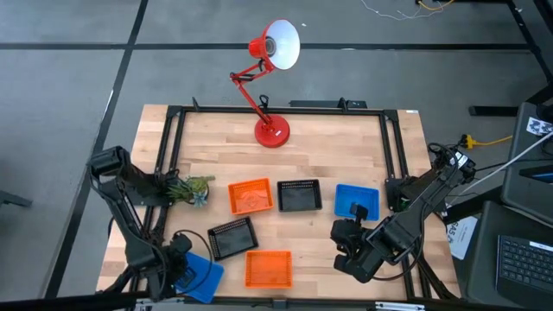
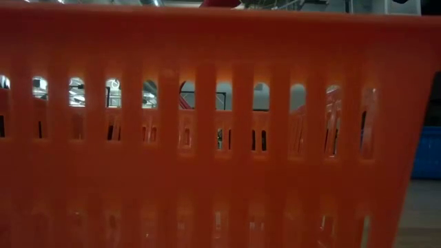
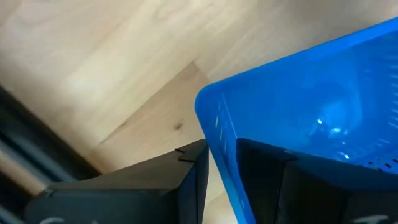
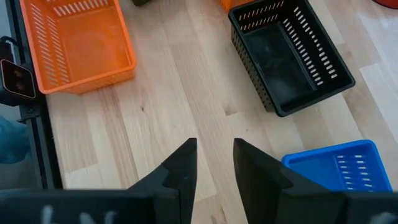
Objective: Stack baskets by color
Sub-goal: Stack the left blue bin on the right blue bins
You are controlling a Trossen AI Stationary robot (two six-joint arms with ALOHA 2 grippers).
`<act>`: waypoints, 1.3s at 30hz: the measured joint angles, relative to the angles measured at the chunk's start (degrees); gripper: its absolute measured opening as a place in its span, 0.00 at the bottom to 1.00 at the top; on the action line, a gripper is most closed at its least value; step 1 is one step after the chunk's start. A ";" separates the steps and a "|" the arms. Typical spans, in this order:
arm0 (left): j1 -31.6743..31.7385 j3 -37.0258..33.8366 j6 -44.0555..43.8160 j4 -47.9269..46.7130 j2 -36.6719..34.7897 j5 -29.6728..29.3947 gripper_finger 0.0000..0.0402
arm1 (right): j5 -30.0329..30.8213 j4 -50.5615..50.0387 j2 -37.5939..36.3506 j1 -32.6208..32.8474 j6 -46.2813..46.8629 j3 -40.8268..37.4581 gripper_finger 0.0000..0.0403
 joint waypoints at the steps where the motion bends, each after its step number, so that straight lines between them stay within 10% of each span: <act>1: 0.00 0.00 -0.02 0.56 0.81 -0.02 0.18 | 0.00 0.00 0.00 0.00 0.00 0.00 0.26; 27: 0.22 9.30 -1.95 -5.73 -1.56 -6.45 0.00 | -1.10 -0.04 -0.01 0.08 -0.04 0.00 0.26; 33: 7.38 13.96 10.11 -4.51 -5.78 -26.35 0.00 | -6.05 -0.02 0.00 1.09 -0.11 0.00 0.26; 39: 26.98 16.69 38.83 3.26 -3.71 -15.27 0.00 | -17.46 2.73 0.00 4.73 -0.49 0.00 0.26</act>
